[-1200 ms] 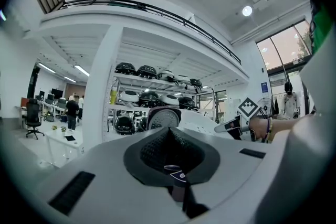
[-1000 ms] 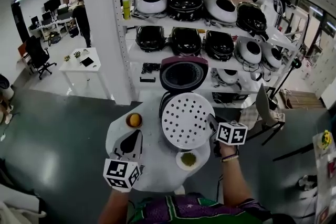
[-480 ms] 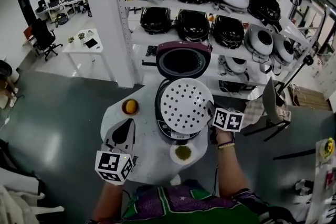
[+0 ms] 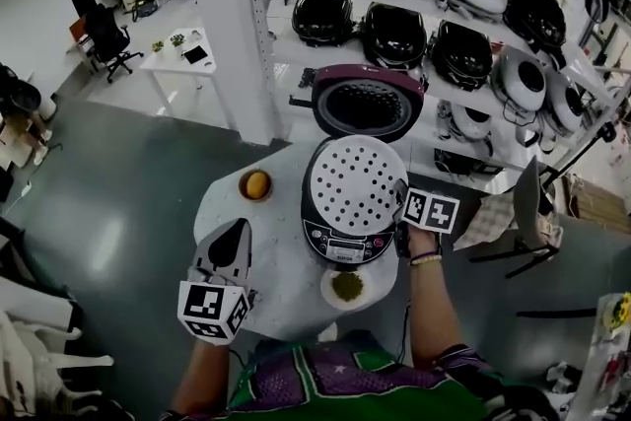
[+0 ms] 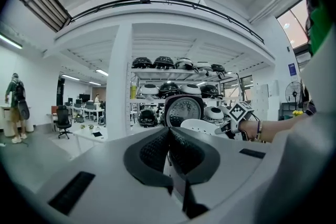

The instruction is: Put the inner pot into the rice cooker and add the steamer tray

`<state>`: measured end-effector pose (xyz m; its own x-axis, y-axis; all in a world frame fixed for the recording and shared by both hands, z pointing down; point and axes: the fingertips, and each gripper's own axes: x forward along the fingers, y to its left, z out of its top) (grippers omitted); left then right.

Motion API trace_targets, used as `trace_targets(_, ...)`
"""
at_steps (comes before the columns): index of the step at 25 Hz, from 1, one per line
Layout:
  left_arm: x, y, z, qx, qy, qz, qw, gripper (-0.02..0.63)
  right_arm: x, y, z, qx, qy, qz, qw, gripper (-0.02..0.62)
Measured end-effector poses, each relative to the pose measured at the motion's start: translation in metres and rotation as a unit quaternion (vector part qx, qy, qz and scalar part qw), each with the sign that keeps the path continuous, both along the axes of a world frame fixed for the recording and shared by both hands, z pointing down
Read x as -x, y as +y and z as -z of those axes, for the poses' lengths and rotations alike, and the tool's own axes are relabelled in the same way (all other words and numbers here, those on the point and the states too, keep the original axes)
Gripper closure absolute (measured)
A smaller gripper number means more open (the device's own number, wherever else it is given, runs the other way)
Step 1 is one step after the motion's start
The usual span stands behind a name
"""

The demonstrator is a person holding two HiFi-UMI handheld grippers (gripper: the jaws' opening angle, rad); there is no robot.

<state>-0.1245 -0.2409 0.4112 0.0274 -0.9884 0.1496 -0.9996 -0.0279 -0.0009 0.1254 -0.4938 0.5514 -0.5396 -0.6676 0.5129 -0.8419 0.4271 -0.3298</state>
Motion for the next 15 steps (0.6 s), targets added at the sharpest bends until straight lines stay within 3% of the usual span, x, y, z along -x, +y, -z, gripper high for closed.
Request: trace_targets(15,0.002,-0.006,-0.015,0.006,0.009,0.035,0.9993,0.584,0.012,-0.036,-0.05,0.029,0.062,0.021,0.997,0.58)
